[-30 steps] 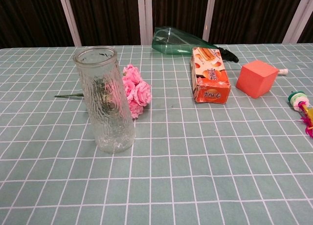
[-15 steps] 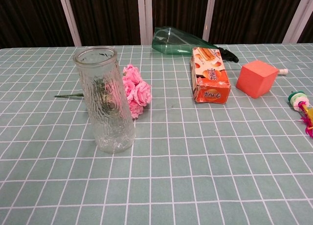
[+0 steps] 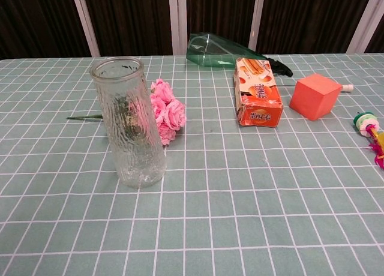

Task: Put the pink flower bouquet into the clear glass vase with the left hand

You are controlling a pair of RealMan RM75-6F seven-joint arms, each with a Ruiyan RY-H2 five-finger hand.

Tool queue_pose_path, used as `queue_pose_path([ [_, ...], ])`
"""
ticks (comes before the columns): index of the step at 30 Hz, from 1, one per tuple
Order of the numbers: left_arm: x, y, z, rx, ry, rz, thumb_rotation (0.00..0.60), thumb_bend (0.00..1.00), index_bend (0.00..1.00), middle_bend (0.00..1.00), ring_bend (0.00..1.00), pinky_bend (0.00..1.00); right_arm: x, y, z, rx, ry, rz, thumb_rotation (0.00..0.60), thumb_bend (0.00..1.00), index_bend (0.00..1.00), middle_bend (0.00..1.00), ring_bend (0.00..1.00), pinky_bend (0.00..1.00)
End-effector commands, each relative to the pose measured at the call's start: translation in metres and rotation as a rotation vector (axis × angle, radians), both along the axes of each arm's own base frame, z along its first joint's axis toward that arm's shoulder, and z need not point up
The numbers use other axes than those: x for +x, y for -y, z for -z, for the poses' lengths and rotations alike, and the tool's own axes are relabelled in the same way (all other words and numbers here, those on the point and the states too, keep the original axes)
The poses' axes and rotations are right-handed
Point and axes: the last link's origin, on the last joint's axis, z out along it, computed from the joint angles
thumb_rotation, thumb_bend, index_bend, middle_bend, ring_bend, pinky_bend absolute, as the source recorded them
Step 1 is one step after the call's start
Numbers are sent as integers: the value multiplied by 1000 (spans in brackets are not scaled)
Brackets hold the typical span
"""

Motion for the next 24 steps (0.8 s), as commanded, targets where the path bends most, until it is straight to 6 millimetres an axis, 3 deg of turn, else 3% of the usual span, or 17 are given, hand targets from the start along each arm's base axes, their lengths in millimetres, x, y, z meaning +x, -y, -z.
queue_pose_path([
  [1,18,-34,-5,-52,-33,25,600,273,124,92,0,0,1,1,2,5,3,0,600,291,120,27,10,0],
  [7,62,-87,0,-175,-105,52,600,273,114,88,0,0,0,2,2,0,1,11,600,291,120,27,10,0],
  [15,107,-145,35,-305,-193,27,600,272,108,87,0,0,-5,5,4,-5,-19,48,600,291,120,27,10,0],
  [24,154,-174,90,-436,-225,51,600,241,104,82,0,0,-8,10,6,-16,-39,82,600,291,120,27,10,0],
])
